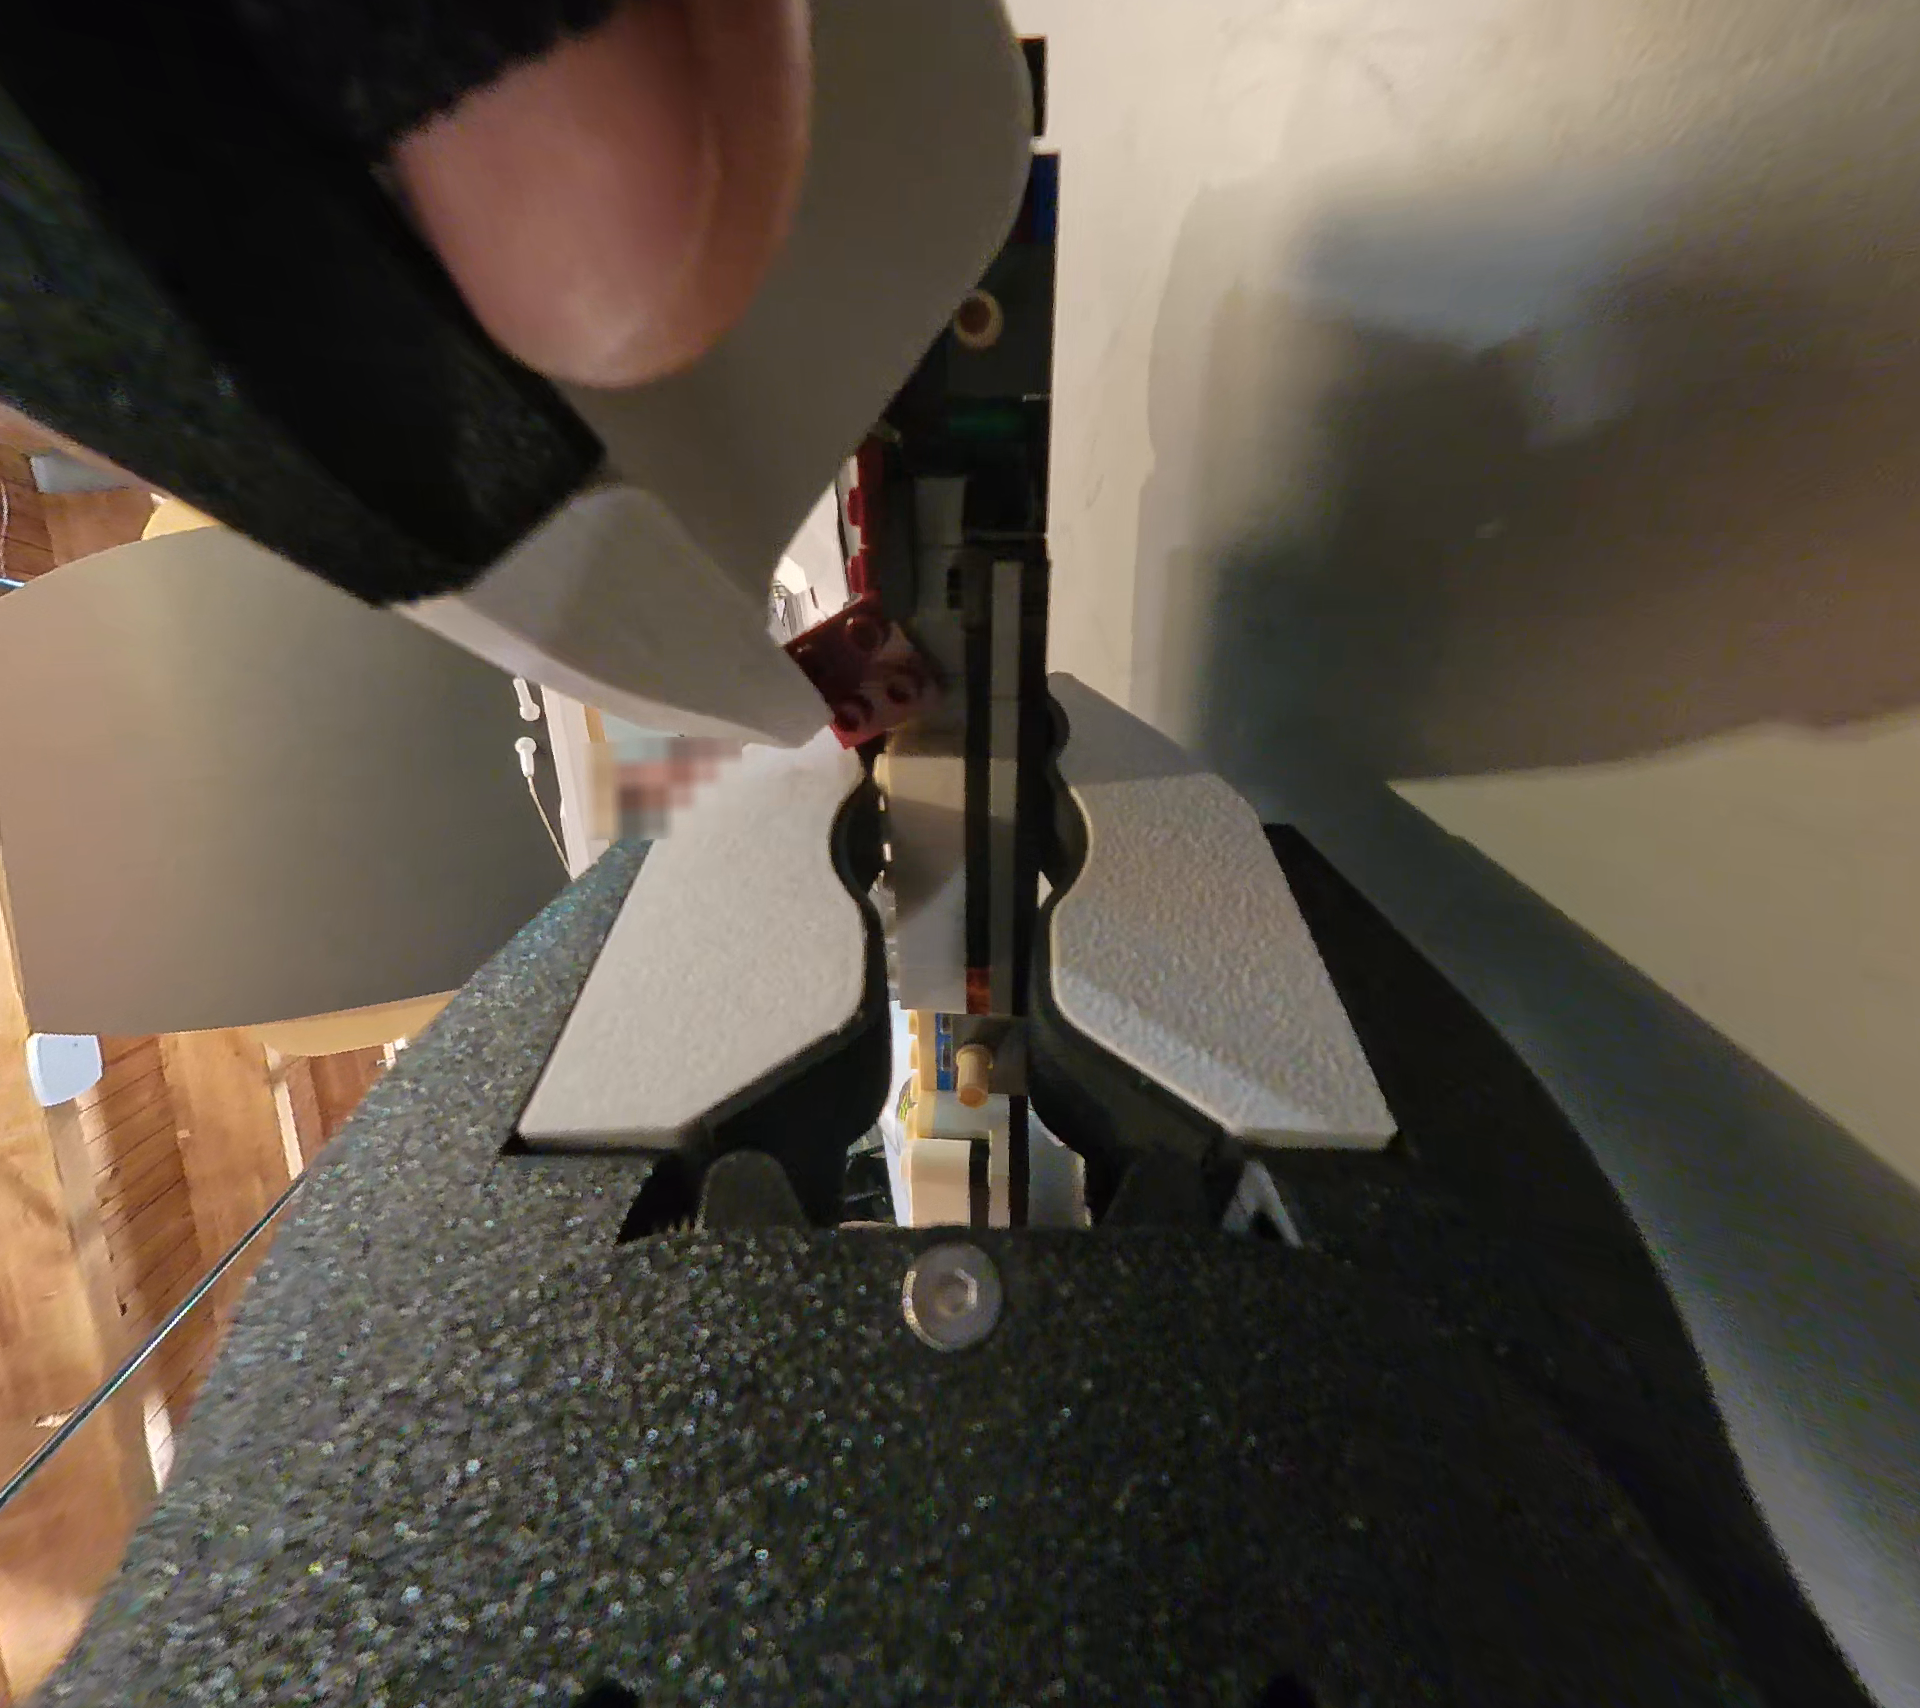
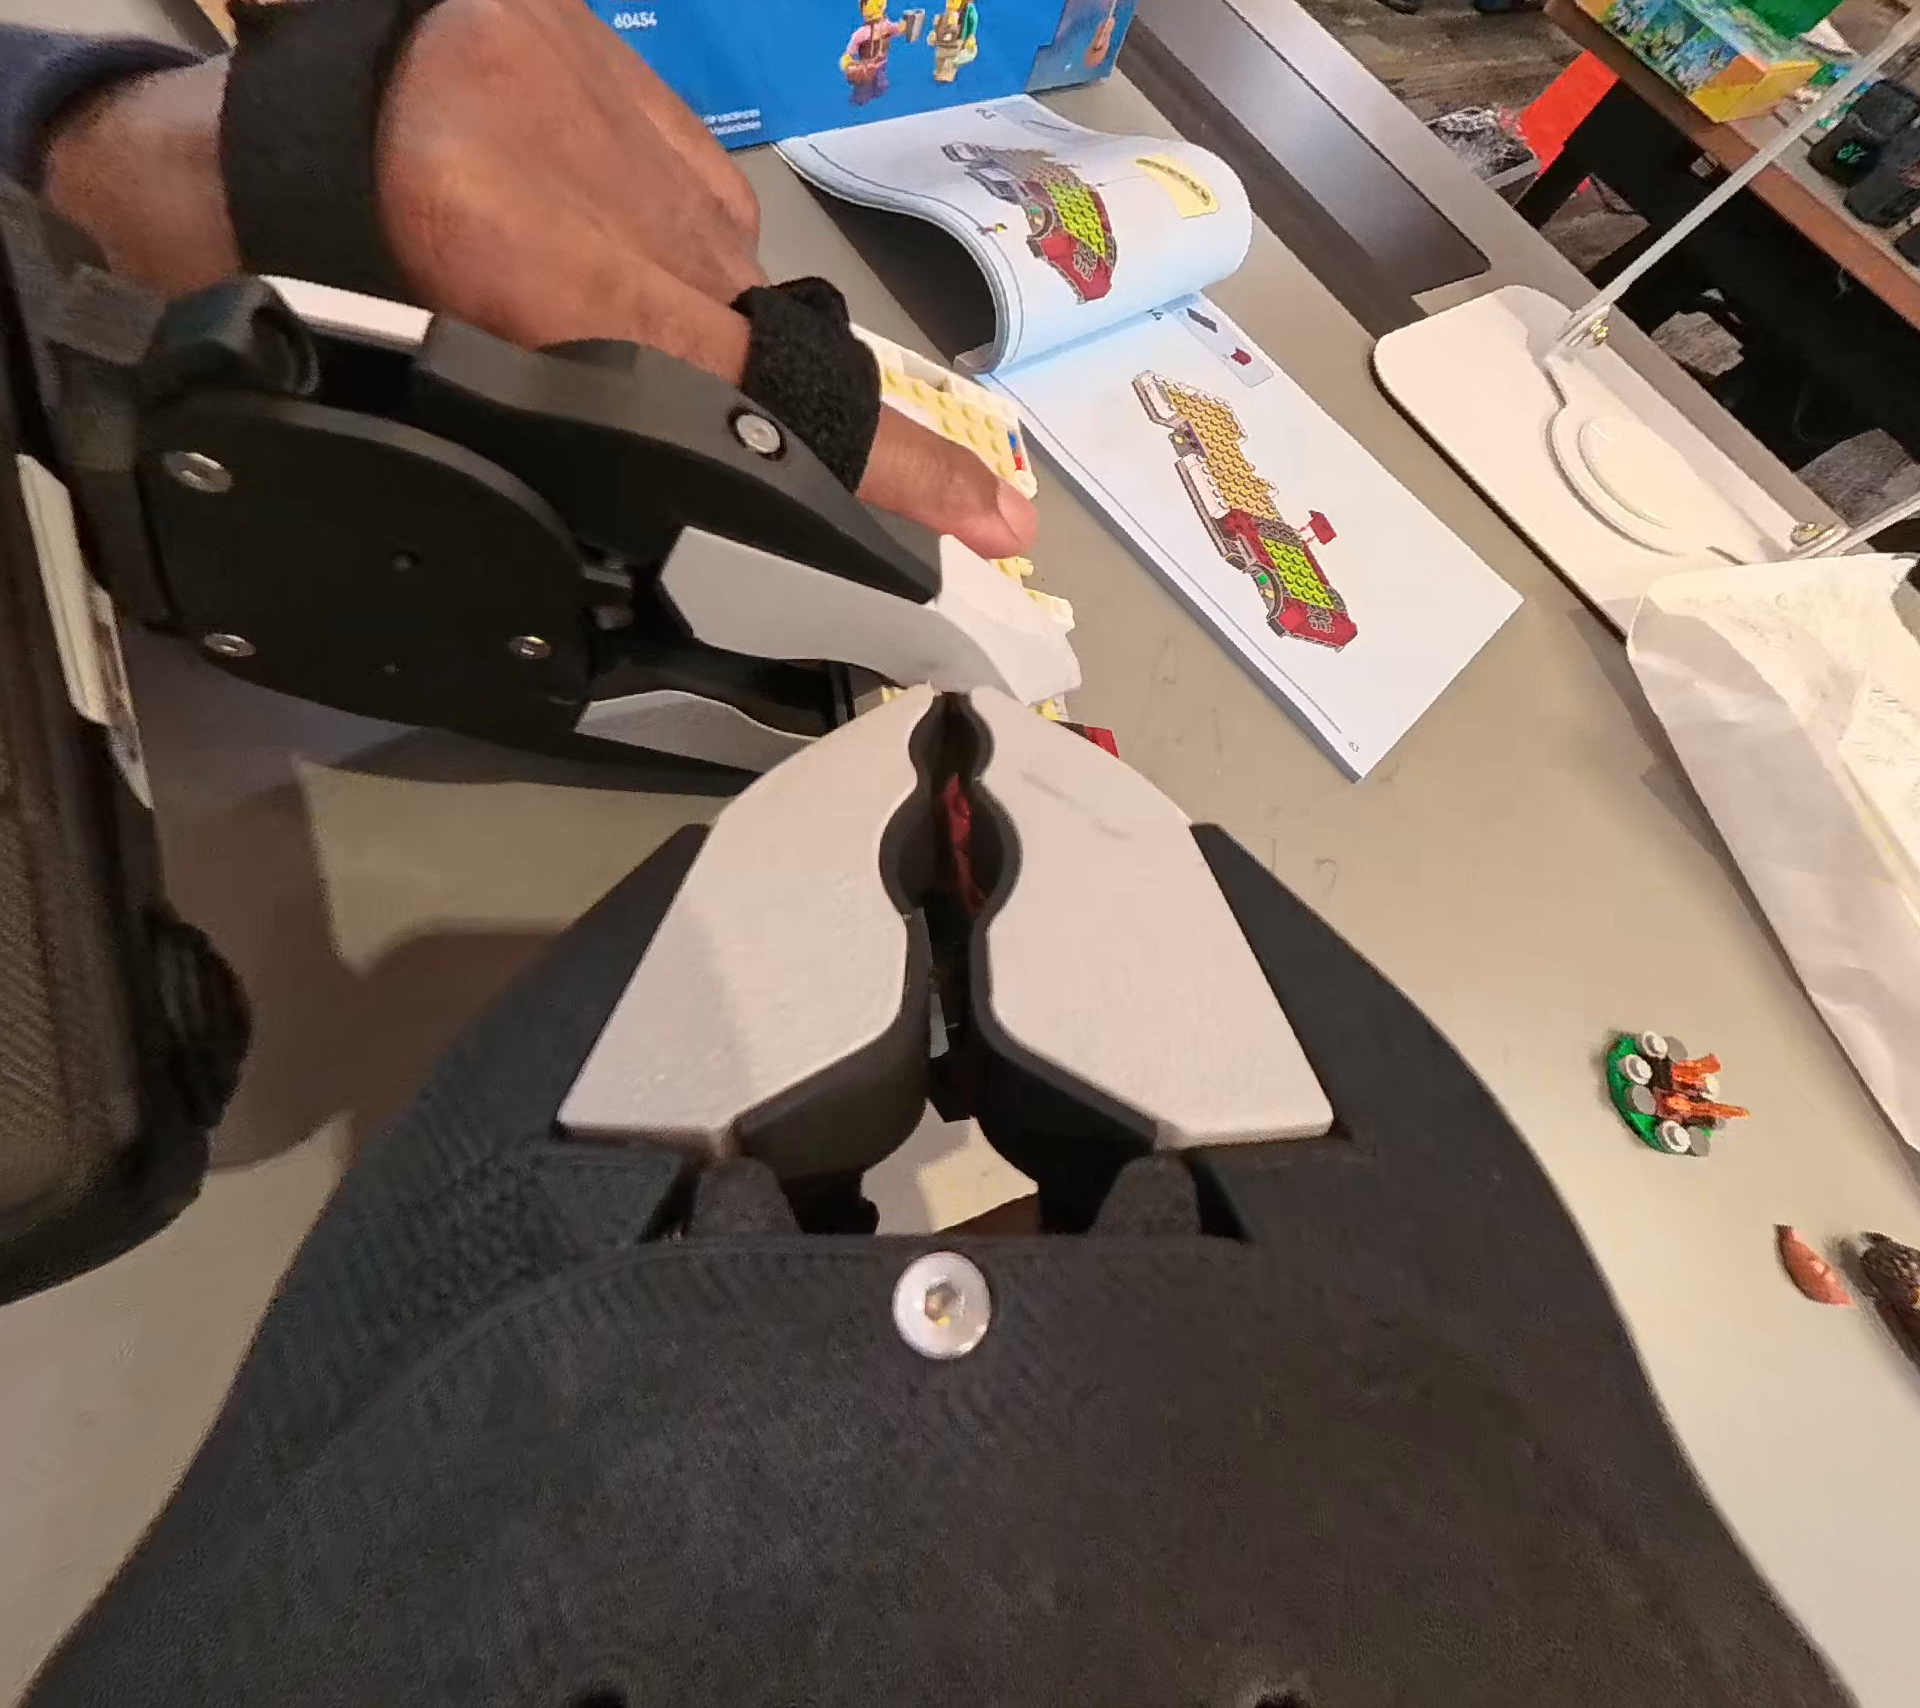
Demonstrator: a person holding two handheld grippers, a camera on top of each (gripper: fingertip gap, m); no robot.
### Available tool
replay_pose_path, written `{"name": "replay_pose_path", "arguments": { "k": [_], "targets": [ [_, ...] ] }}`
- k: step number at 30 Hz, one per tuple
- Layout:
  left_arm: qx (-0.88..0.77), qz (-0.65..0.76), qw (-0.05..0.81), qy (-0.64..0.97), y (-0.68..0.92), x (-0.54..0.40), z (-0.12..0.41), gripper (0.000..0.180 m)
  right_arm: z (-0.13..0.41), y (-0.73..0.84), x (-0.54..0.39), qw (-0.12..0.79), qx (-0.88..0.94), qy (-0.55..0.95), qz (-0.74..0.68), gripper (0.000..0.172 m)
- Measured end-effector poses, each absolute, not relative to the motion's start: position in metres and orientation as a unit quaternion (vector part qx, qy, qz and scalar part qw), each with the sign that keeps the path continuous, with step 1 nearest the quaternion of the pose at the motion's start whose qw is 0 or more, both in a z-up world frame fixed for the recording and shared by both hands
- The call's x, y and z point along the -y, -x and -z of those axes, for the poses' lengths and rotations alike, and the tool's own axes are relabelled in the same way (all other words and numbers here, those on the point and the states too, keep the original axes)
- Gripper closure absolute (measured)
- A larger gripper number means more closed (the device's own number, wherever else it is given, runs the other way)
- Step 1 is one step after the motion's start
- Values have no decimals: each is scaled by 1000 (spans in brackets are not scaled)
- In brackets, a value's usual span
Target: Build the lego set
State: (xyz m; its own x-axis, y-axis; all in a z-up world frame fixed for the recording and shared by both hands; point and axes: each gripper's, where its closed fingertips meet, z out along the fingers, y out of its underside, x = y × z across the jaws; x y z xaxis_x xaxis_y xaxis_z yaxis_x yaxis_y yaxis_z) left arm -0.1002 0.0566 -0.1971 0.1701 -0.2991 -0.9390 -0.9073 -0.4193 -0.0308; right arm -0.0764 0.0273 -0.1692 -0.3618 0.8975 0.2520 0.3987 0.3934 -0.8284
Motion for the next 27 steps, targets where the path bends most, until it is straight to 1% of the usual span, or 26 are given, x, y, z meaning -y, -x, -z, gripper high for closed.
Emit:
{"name": "replay_pose_path", "arguments": {
  "k": [5, 9, 13, 23, 27],
  "targets": [
    [-431, -476, 323, 695, 101, -56, 195, 155, 162, 76, -26, 370, 746, 420, -361, 163],
    [-434, -478, 321, 693, 99, -56, 196, 155, 169, 76, -33, 363, 750, 432, -345, 156],
    [-437, -479, 319, 692, 98, -56, 197, 155, 171, 75, -31, 346, 753, 438, -349, 160],
    [-423, -476, 325, 699, 100, -55, 196, 155, 163, 78, -34, 332, 700, 493, -395, 161],
    [-421, -474, 322, 703, 101, -54, 197, 155, 168, 79, -34, 353, 707, 489, -369, 161]
  ]
}}
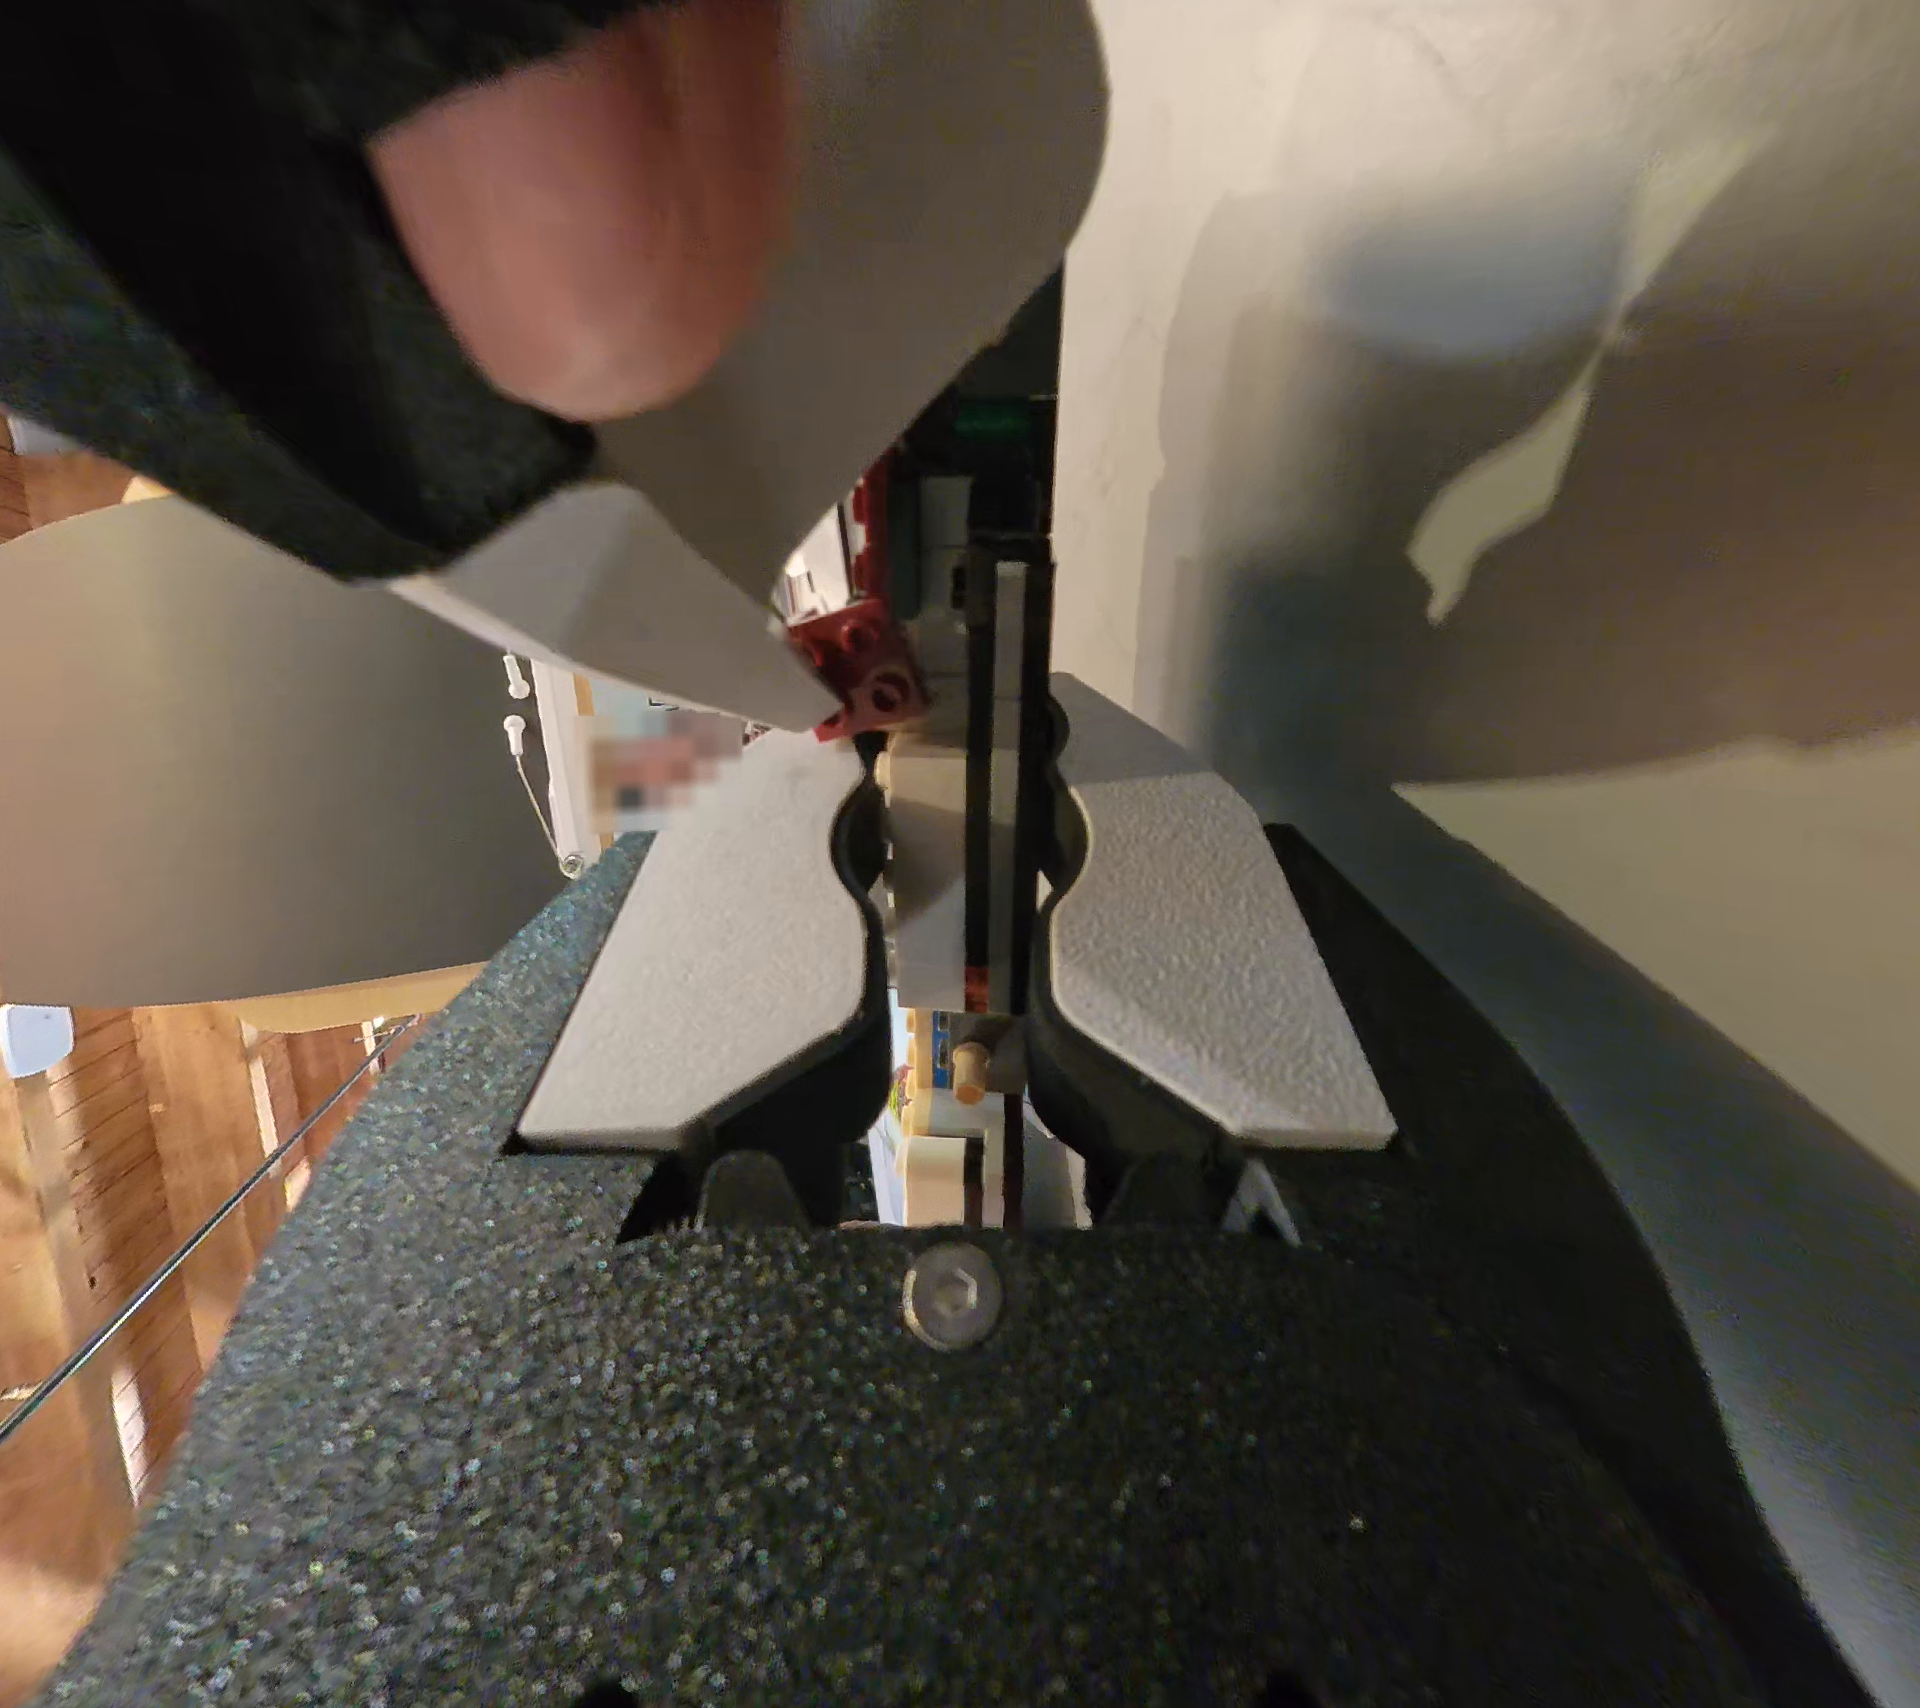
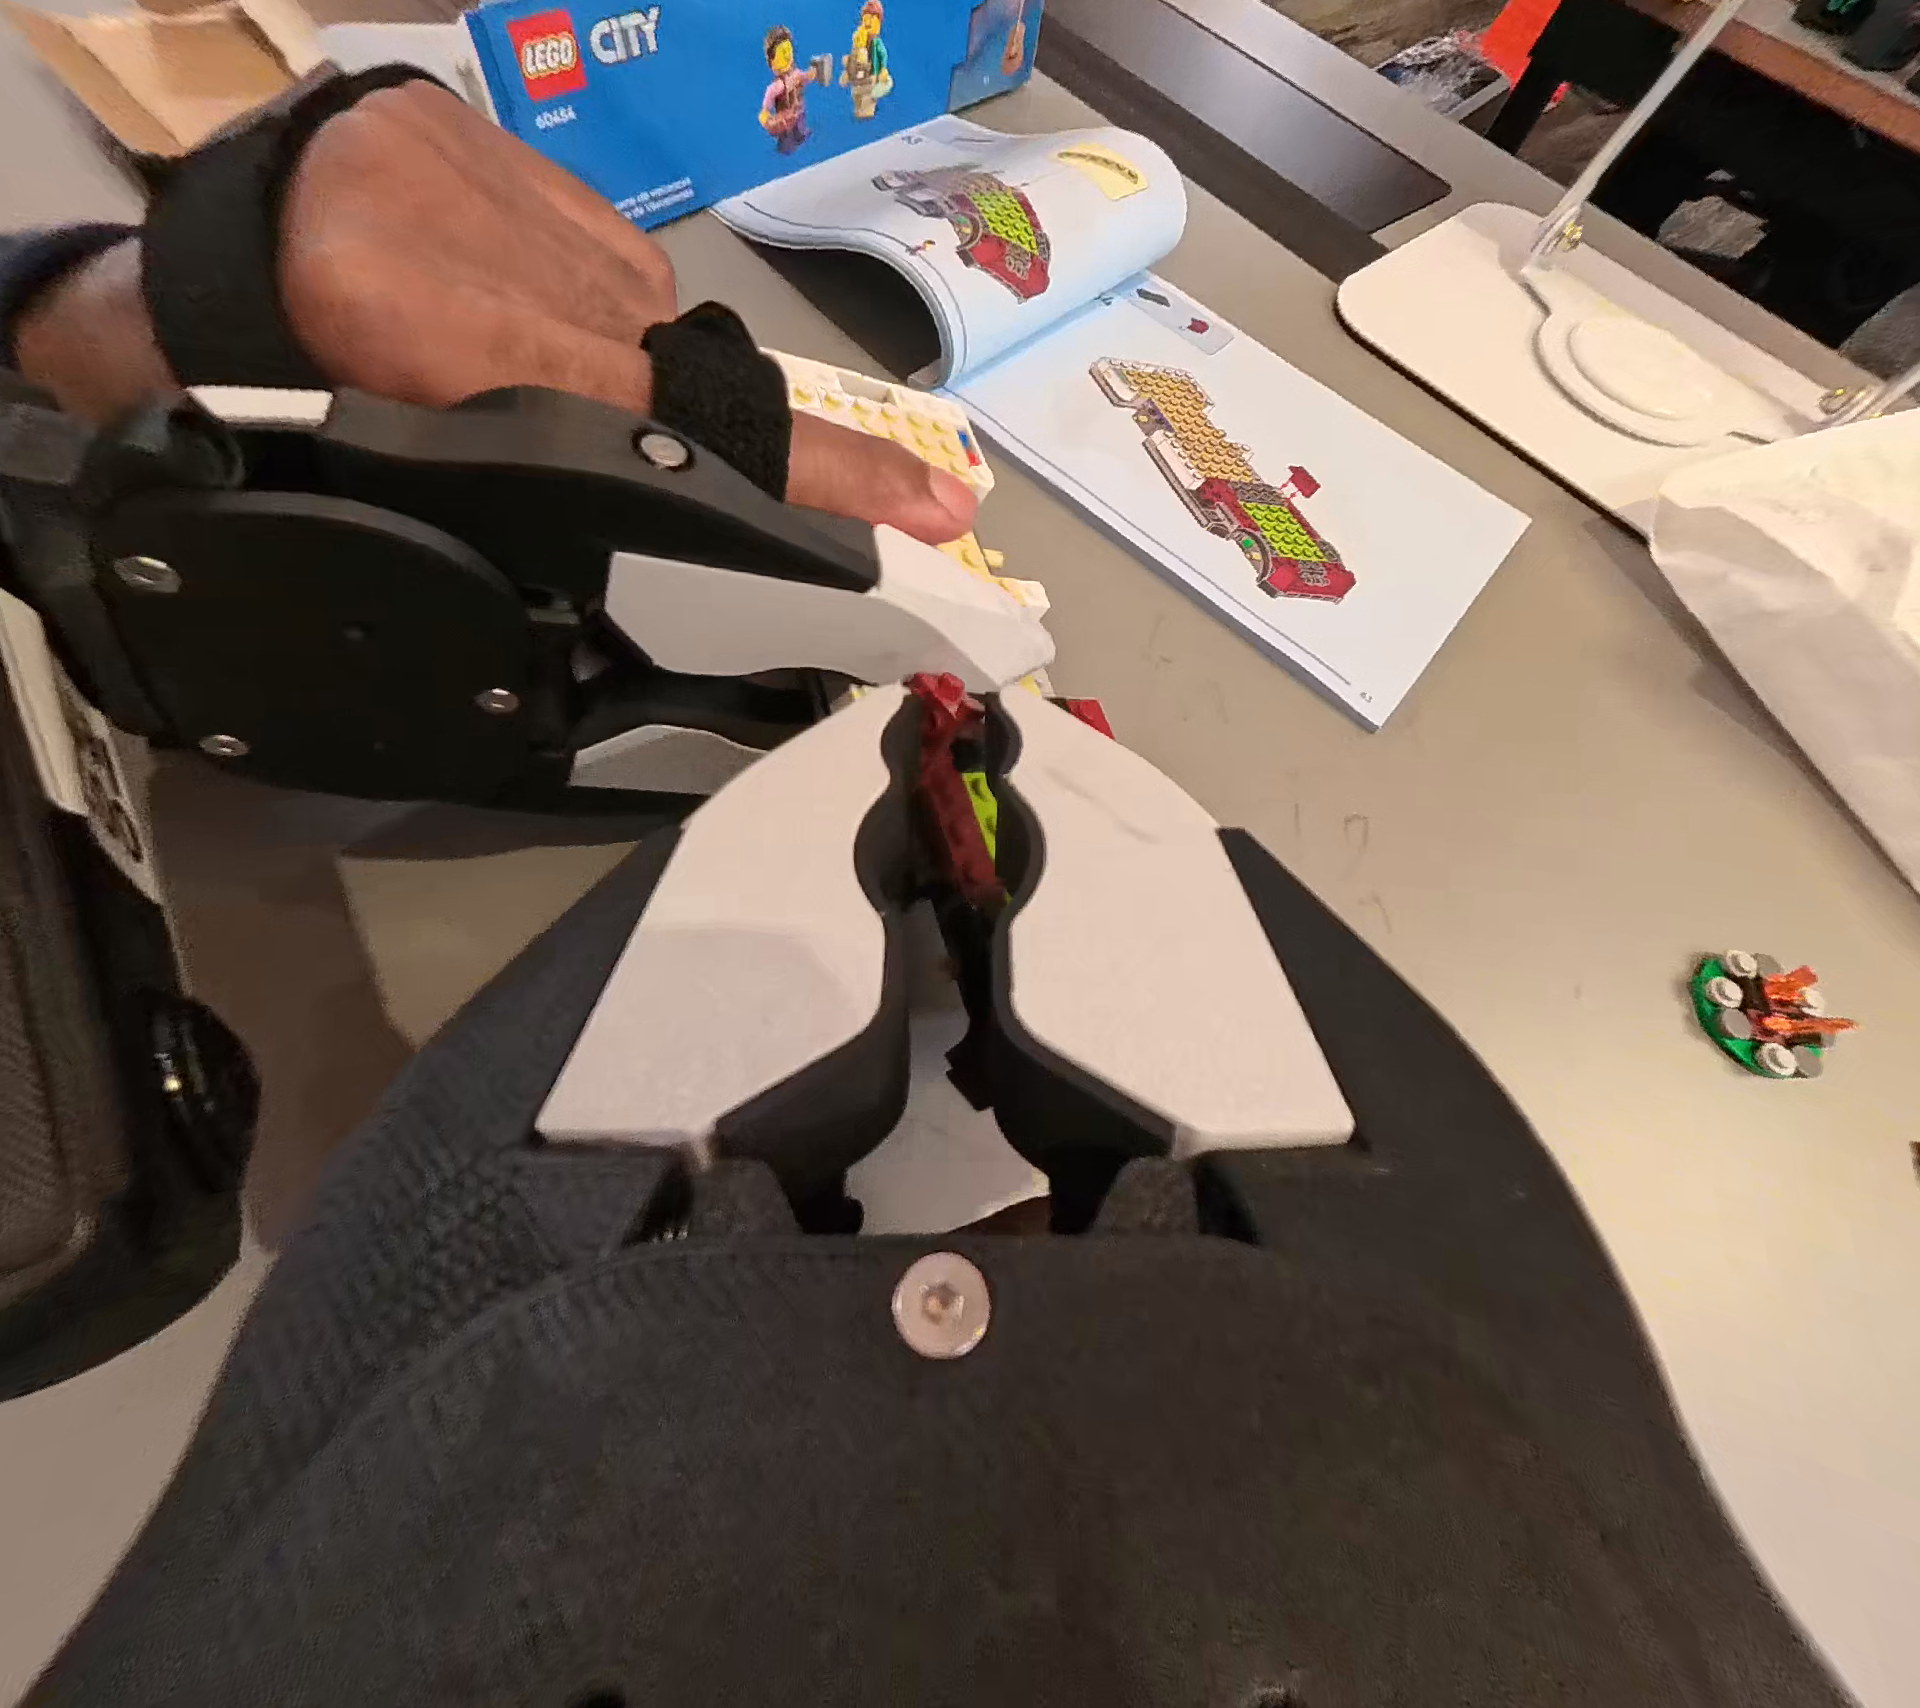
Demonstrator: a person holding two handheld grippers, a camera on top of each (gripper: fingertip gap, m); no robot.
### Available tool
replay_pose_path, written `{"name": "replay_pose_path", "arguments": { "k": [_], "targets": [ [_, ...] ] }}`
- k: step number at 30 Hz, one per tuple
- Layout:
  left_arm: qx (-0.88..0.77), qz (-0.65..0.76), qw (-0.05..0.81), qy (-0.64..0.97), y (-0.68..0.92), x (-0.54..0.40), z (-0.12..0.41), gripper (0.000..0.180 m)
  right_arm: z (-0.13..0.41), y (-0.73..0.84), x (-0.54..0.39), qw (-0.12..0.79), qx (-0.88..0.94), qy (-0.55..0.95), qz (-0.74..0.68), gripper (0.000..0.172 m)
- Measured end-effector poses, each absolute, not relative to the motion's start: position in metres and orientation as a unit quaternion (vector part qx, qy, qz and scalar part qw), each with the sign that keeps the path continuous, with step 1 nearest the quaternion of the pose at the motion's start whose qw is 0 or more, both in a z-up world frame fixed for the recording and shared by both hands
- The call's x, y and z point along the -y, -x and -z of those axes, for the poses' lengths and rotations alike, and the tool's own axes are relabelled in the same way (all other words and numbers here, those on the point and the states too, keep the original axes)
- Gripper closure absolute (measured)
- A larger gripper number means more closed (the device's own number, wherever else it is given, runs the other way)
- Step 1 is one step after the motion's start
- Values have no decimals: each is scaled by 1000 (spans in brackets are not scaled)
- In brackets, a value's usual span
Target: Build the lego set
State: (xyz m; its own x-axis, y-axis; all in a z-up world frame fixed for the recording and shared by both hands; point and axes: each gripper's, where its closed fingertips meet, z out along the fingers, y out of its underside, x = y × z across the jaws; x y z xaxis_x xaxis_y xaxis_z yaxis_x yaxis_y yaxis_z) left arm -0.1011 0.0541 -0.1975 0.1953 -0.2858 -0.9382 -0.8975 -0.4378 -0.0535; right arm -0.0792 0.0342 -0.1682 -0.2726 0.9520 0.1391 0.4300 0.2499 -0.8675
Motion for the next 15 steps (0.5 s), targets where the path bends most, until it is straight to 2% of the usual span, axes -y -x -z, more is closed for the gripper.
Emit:
{"name": "replay_pose_path", "arguments": {
  "k": [8, 15],
  "targets": [
    [-420, -471, 325, 705, 100, -54, 198, 155, 169, 78, -34, 369, 724, 467, -350, 160],
    [-415, -471, 328, 706, 100, -54, 197, 156, 159, 81, -36, 347, 668, 511, -415, 161]
  ]
}}
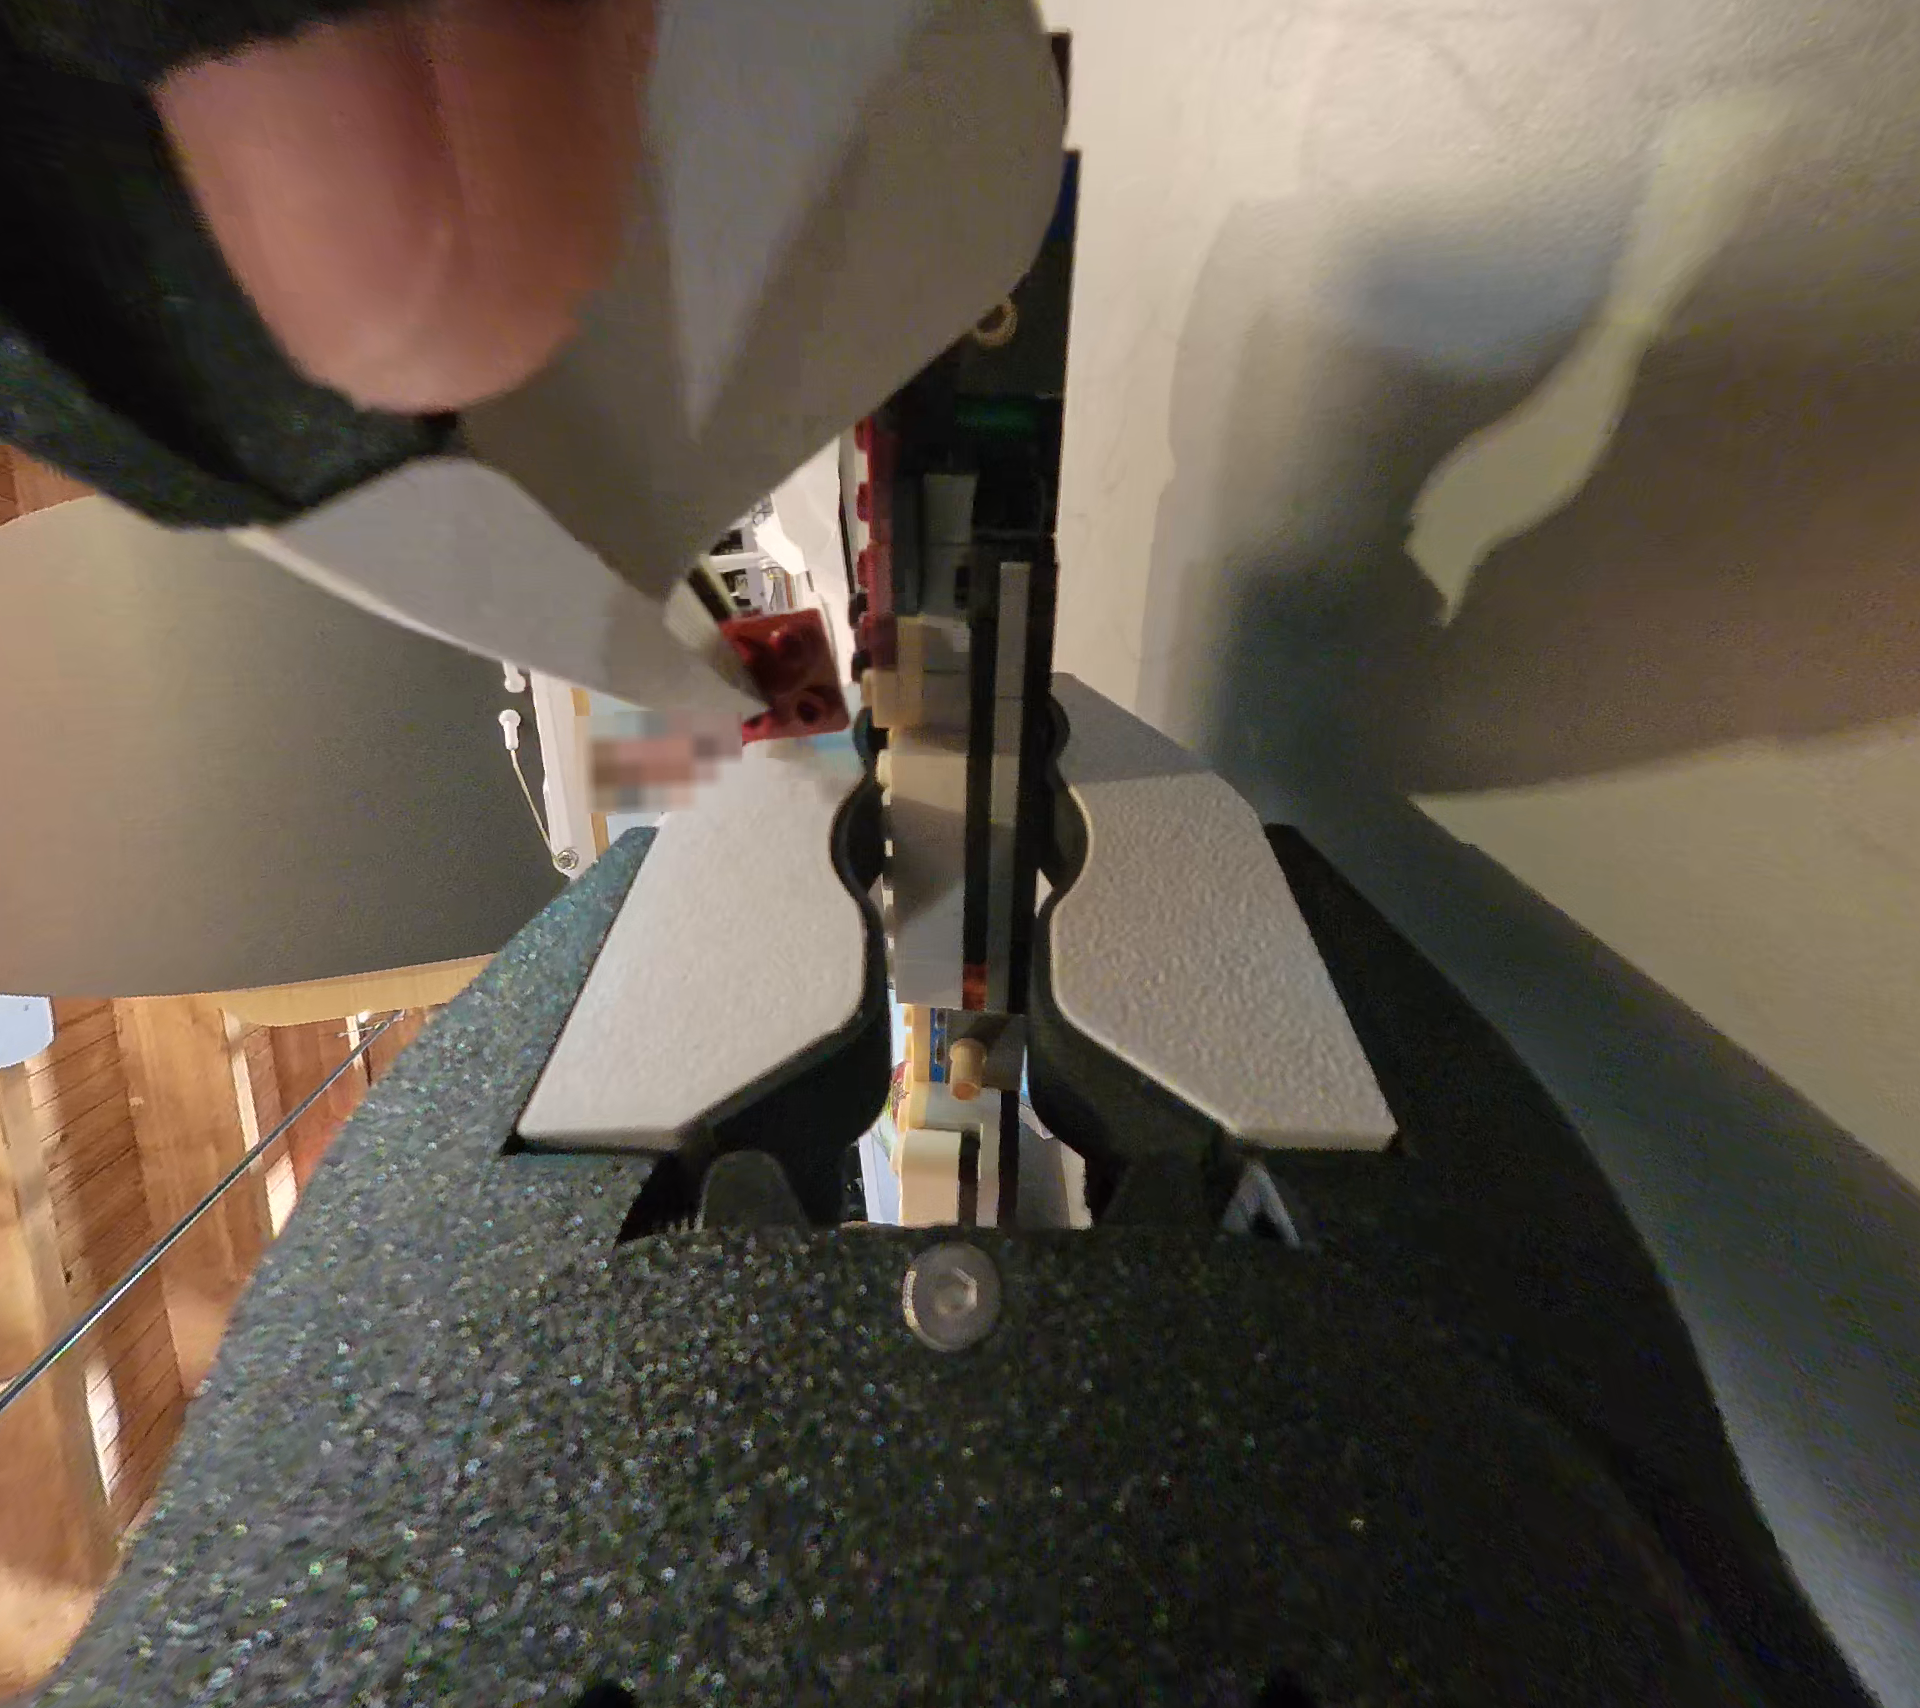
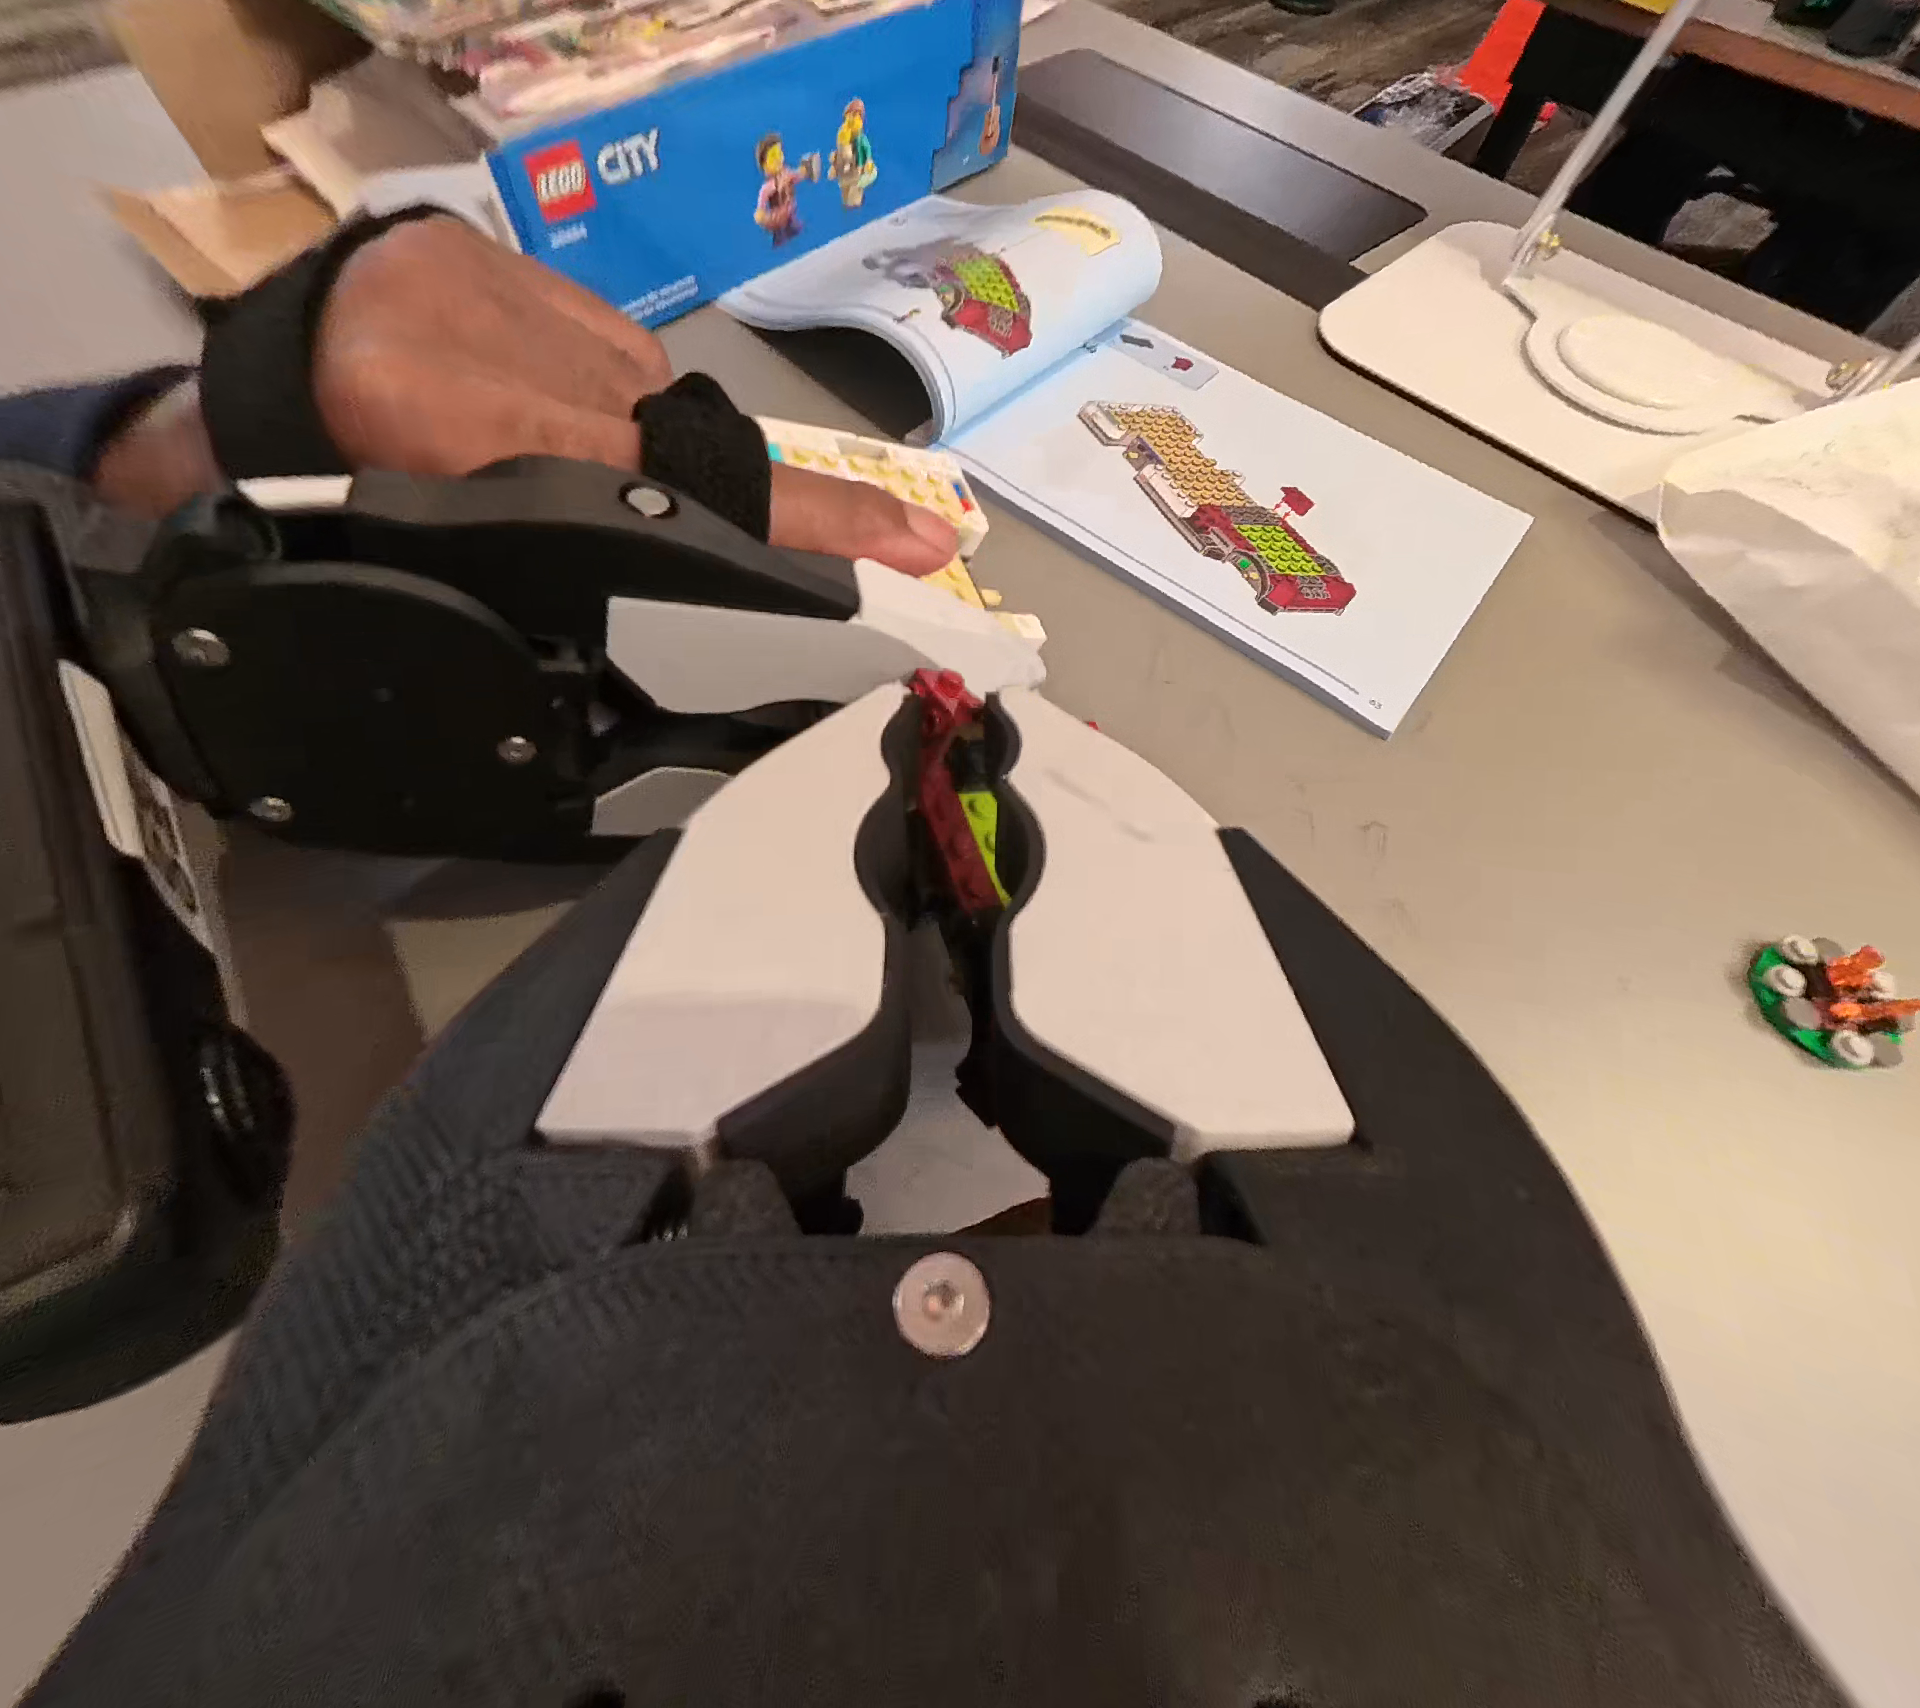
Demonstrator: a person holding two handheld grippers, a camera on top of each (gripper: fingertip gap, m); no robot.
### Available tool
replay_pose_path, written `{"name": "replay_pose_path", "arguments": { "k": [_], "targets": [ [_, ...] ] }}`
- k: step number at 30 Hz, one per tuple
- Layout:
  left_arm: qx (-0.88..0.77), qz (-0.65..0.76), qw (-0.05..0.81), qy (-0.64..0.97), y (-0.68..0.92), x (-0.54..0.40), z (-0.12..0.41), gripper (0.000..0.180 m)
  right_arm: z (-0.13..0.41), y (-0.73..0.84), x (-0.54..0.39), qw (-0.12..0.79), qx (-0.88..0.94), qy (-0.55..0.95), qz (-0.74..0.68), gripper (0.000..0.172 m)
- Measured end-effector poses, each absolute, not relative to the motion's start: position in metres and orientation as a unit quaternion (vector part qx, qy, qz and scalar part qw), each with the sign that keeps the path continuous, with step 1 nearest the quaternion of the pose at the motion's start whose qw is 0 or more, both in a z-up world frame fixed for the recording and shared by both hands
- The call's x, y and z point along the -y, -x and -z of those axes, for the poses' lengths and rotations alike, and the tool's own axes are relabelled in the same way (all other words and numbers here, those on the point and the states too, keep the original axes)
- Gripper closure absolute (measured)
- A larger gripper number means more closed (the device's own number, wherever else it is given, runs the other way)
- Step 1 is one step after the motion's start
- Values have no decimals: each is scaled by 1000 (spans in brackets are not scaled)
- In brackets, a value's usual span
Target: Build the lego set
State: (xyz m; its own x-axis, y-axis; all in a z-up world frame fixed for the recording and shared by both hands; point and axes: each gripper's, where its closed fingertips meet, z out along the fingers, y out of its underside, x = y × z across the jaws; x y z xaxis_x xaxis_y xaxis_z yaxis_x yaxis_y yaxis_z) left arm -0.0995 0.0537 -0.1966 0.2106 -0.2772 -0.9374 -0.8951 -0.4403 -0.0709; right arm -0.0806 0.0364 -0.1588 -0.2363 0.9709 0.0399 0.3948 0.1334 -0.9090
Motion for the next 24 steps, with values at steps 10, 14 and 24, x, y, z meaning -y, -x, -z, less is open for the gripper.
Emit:
{"name": "replay_pose_path", "arguments": {
  "k": [10, 14, 24],
  "targets": [
    [-384, -477, 327, 720, 108, -53, 193, 152, 168, 82, -36, 396, 669, 508, -371, 159],
    [-381, -474, 326, 724, 109, -52, 192, 153, 165, 83, -37, 405, 665, 507, -370, 157],
    [-378, -490, 327, 714, 111, -53, 186, 154, 157, 78, -31, 419, 721, 430, -347, 152]
  ]
}}
